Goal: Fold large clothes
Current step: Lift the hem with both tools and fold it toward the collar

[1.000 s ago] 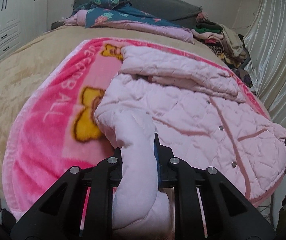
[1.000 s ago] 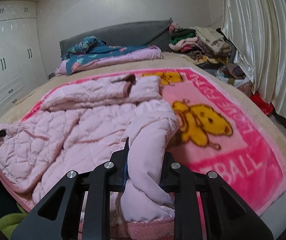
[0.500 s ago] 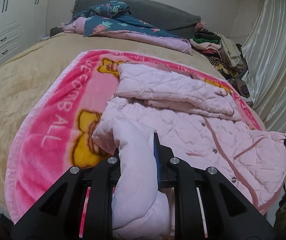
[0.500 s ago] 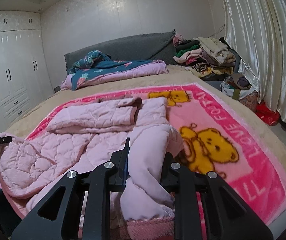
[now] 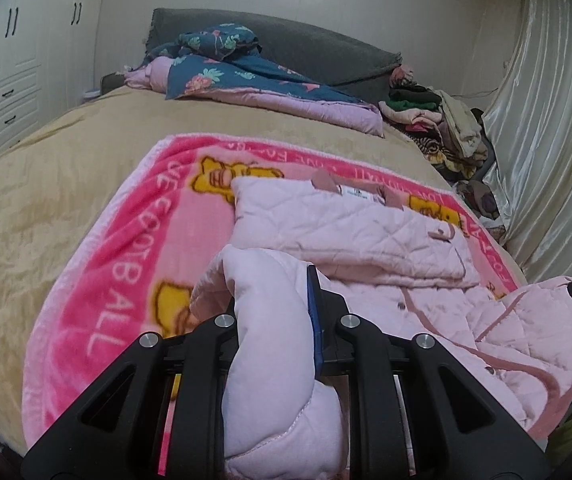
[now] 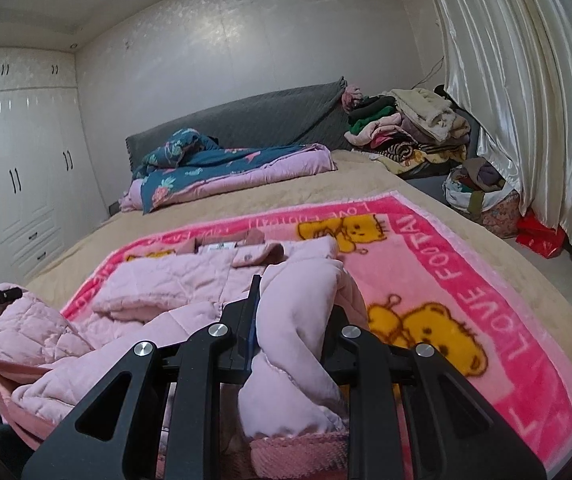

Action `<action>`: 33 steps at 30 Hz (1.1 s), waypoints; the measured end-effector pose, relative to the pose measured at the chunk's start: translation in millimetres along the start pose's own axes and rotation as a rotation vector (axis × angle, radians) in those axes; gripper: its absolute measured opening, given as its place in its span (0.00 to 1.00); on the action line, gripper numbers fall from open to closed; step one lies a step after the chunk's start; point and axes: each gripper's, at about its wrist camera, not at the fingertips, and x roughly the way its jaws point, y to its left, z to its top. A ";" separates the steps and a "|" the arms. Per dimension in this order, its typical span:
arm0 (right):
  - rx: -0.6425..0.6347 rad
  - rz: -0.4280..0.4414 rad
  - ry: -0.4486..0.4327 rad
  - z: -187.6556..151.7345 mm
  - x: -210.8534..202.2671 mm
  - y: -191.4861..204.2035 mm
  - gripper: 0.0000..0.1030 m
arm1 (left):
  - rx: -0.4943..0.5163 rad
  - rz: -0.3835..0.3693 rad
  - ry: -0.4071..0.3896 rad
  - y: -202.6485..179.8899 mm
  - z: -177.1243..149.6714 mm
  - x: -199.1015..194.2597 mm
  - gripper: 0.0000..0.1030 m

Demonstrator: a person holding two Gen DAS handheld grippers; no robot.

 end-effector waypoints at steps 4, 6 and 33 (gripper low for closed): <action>0.004 0.001 -0.011 11.7 10.0 -1.2 0.19 | 0.003 0.012 -0.017 -5.3 12.3 2.3 0.10; 0.006 0.003 -0.015 16.5 14.2 -1.0 0.19 | 0.005 0.020 -0.025 -7.7 16.4 4.1 0.10; 0.016 -0.093 -0.029 60.2 95.4 3.1 0.19 | 0.027 0.127 -0.110 2.4 41.9 54.3 0.13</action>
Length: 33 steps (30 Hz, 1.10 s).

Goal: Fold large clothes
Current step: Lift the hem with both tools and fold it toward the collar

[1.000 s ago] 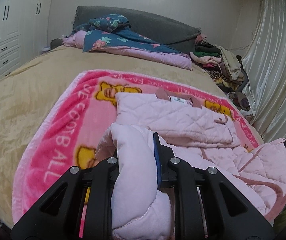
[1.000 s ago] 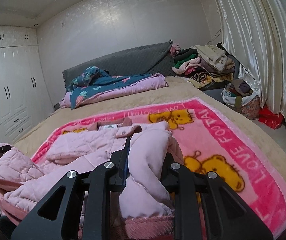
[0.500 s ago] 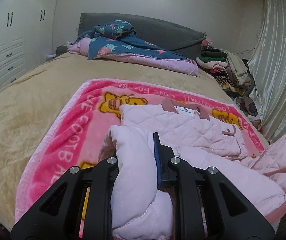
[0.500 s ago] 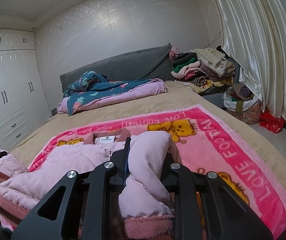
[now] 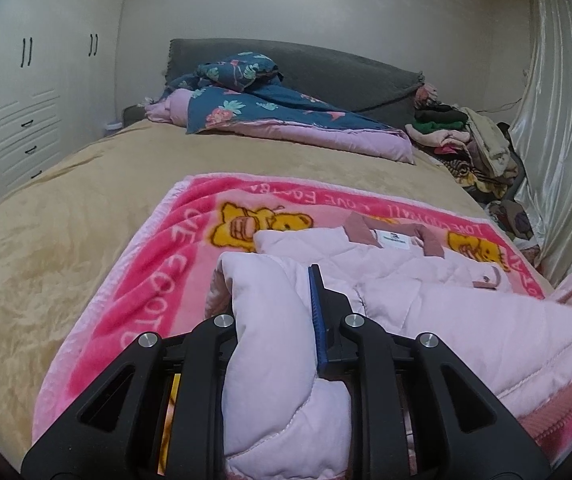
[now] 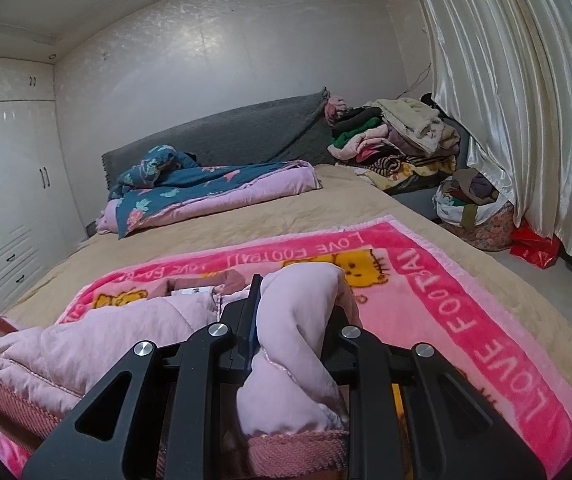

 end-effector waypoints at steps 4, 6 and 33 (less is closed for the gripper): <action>-0.021 -0.030 0.010 -0.3 16.1 4.4 0.19 | -0.028 0.005 0.005 4.9 -1.7 11.8 0.14; -0.032 -0.037 0.012 -1.0 23.5 5.8 0.19 | -0.043 -0.003 0.011 8.5 -2.3 15.1 0.15; 0.021 -0.003 0.101 -5.3 102.2 0.6 0.42 | -0.042 0.085 0.041 4.8 -8.4 73.8 0.17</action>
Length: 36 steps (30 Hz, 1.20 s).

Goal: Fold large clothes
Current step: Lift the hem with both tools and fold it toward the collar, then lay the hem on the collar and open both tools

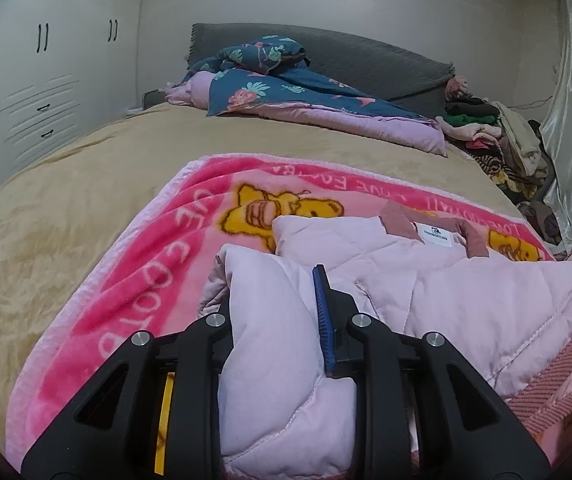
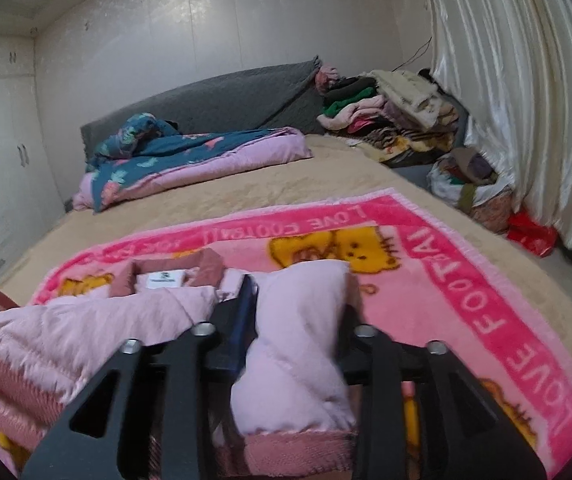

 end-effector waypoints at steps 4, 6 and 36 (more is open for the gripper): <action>0.043 0.068 -0.002 5.2 -2.7 -3.2 0.60 | -0.008 -0.001 0.005 -0.5 1.8 5.1 0.18; 0.055 0.087 -0.011 8.2 -7.1 -4.0 0.65 | -0.018 -0.003 0.012 0.5 3.0 9.8 0.18; 0.096 -0.055 -0.122 17.5 -45.8 -55.6 0.96 | -0.114 -0.199 -0.074 -2.1 44.7 6.5 0.64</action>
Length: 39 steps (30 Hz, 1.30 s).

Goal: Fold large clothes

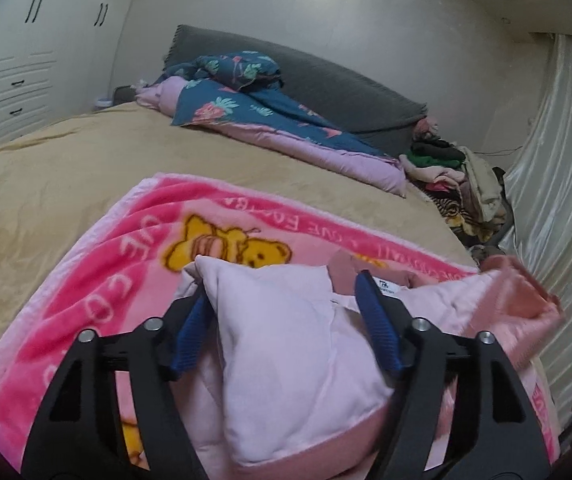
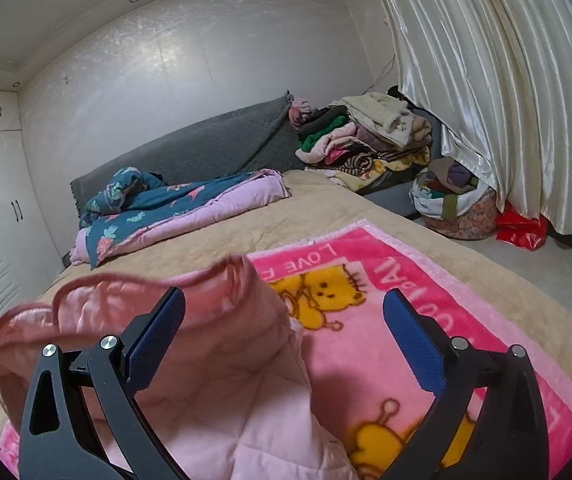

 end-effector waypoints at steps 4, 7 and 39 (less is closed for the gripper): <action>-0.019 0.000 0.044 -15.8 9.3 5.9 0.96 | 0.010 -0.037 -0.022 -6.2 3.1 -7.2 0.75; -0.033 0.011 0.078 -29.5 17.1 11.0 0.96 | 0.022 -0.057 -0.036 -10.5 5.7 -12.0 0.81; -0.185 0.016 0.204 -89.7 21.1 43.1 0.96 | 0.077 0.108 0.025 26.7 -21.9 -14.8 0.91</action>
